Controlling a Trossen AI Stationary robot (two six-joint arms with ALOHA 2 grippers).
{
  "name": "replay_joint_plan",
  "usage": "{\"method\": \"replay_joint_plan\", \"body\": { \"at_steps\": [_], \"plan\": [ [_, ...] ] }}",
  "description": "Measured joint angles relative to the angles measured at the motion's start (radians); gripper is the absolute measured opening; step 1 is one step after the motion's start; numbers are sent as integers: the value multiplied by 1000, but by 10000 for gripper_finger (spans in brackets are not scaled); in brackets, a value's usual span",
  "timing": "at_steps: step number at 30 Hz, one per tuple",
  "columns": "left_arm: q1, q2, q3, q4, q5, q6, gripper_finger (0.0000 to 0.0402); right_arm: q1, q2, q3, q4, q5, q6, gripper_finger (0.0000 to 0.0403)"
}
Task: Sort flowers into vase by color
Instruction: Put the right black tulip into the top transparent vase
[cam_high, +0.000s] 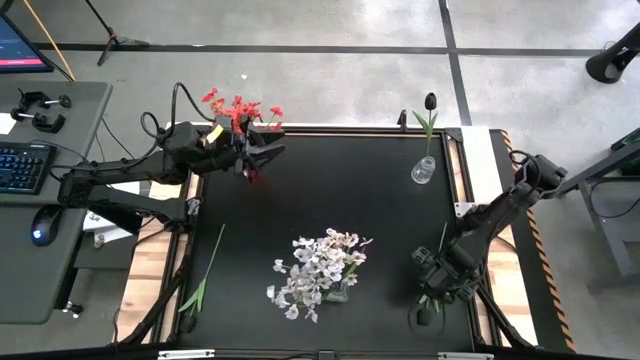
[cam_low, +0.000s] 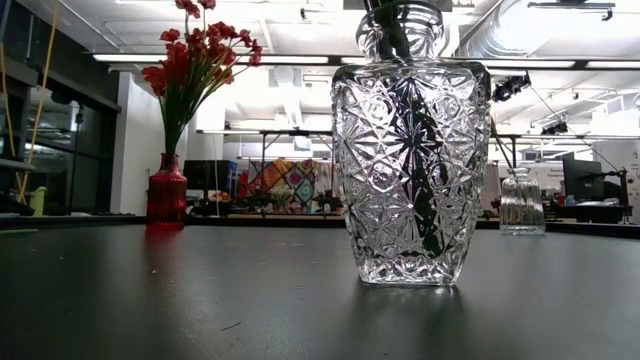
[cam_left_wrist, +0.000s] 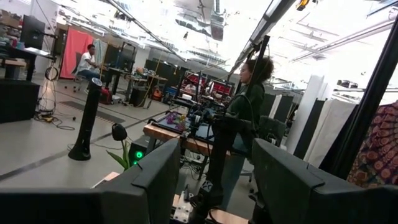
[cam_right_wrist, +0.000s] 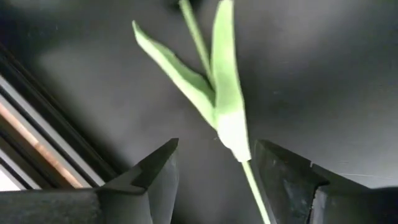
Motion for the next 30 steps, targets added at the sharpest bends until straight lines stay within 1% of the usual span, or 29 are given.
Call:
{"method": "replay_joint_plan", "body": {
  "at_steps": [6,11,17,19,22,25,30],
  "plan": [
    [0,0,0,0,-2,0,188,22,117,0,18,2,-10,200],
    [0,0,0,0,-2,0,188,15,195,6,32,73,-78,200],
    [0,0,0,0,-2,-1,188,-19,185,26,12,71,-81,199],
    [0,0,0,0,-2,-1,188,-21,168,26,25,113,-104,200],
    [0,0,0,0,-2,-1,188,-22,163,21,97,164,-130,200],
    [0,0,0,0,-2,-1,188,-22,159,5,121,165,-113,200],
    [0,0,0,0,-2,-1,188,-22,158,0,100,157,-80,200]
  ]
}}
